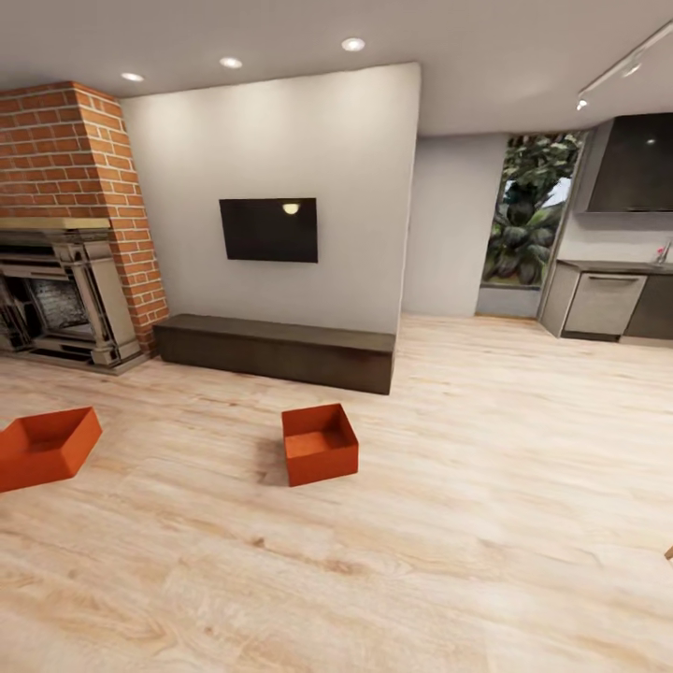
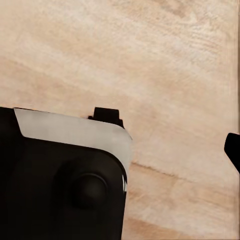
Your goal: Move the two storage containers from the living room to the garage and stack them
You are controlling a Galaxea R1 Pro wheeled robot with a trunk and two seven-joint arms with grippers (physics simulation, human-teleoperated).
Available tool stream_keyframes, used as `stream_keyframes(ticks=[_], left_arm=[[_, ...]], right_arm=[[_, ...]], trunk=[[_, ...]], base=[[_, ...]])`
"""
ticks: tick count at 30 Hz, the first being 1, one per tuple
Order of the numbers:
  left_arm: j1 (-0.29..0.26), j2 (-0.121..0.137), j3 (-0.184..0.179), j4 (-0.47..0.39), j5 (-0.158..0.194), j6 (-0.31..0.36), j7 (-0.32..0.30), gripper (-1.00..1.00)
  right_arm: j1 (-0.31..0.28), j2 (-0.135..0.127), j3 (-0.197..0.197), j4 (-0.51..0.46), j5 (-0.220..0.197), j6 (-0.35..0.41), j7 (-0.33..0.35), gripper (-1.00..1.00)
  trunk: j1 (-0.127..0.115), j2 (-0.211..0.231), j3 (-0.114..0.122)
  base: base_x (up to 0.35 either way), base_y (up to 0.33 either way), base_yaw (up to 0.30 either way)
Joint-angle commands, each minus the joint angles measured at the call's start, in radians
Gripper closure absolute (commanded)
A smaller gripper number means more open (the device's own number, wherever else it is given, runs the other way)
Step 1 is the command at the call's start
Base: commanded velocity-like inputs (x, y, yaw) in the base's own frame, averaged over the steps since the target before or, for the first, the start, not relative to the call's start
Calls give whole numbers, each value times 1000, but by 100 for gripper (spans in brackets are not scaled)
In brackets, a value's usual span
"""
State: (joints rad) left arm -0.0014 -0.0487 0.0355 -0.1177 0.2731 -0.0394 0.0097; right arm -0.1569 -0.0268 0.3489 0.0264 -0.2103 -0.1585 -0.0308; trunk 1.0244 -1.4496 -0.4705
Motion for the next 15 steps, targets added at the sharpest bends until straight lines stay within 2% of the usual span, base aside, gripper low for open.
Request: stream_keyframes(ticks=[1,15], left_arm=[[0,0,3,0,3,-2,1,-100],[0,0,3,-1,3,-2,1,-100]], right_arm=[[-1,0,9,3,-9,-6,0,-100],[-1,-2,10,3,-9,-7,2,-100]], trunk=[[1,0,-1],[1,0,-1]], base=[[319,-89,92],[319,-92,12]])
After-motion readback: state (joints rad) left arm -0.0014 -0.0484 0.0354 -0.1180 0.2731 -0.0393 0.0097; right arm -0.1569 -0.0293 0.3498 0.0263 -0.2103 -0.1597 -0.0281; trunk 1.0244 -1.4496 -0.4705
